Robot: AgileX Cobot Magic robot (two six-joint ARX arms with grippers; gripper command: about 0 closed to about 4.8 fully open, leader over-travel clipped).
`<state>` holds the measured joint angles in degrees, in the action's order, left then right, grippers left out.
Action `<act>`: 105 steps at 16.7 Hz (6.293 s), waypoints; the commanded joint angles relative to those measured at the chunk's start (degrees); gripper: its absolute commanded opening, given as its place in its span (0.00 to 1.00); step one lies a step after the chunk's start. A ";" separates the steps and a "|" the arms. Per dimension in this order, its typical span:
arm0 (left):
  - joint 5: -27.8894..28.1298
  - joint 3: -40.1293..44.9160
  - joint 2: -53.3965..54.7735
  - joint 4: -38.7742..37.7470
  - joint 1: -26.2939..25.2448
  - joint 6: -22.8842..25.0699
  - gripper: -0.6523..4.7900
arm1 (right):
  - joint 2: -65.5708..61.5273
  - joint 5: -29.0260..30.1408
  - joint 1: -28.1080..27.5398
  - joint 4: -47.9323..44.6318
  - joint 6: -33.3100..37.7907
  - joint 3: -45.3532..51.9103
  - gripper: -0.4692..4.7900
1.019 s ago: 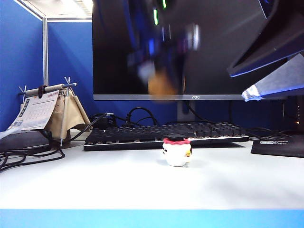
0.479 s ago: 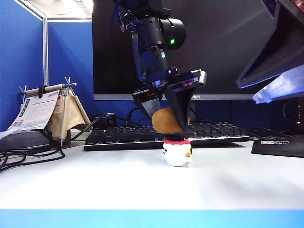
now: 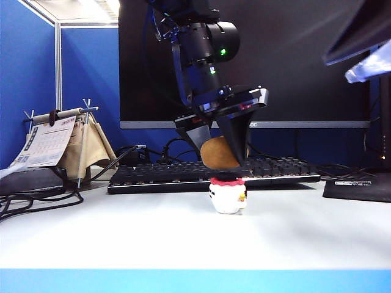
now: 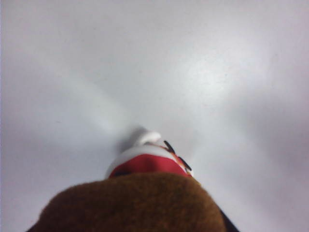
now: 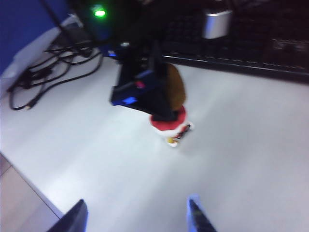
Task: Place the kiwi on top of the doll with a flat head.
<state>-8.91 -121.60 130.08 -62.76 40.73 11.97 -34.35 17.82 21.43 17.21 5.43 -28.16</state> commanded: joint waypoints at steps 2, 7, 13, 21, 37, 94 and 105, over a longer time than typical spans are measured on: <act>-0.37 -0.20 0.13 -0.63 0.92 -0.22 0.11 | 0.09 0.31 -0.33 0.92 -1.42 -0.28 0.59; -0.11 -0.22 0.37 -0.72 1.27 -0.24 0.11 | 0.09 0.31 -0.33 1.07 -1.46 -0.28 0.59; 0.74 -0.24 1.81 -2.29 1.27 -0.42 0.11 | 0.11 0.31 -0.33 1.86 -1.46 -0.31 0.59; 2.89 -0.42 1.90 -0.74 1.25 -1.49 0.89 | 0.09 0.26 -0.33 0.81 -2.49 -0.31 0.59; 6.16 -3.91 -0.83 -2.97 1.14 -1.49 1.00 | 0.09 0.15 -0.33 0.76 -2.54 -0.26 0.59; 25.62 118.92 -113.92 60.24 0.87 -19.45 0.11 | 34.18 -26.88 0.17 1.05 7.48 25.40 0.09; 25.62 118.92 -113.92 60.13 0.87 -19.45 0.11 | 34.21 -16.57 0.09 0.79 8.09 25.38 0.09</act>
<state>16.93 -2.63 16.12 -3.60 41.63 -7.49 -0.23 1.15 21.47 17.91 13.32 -3.03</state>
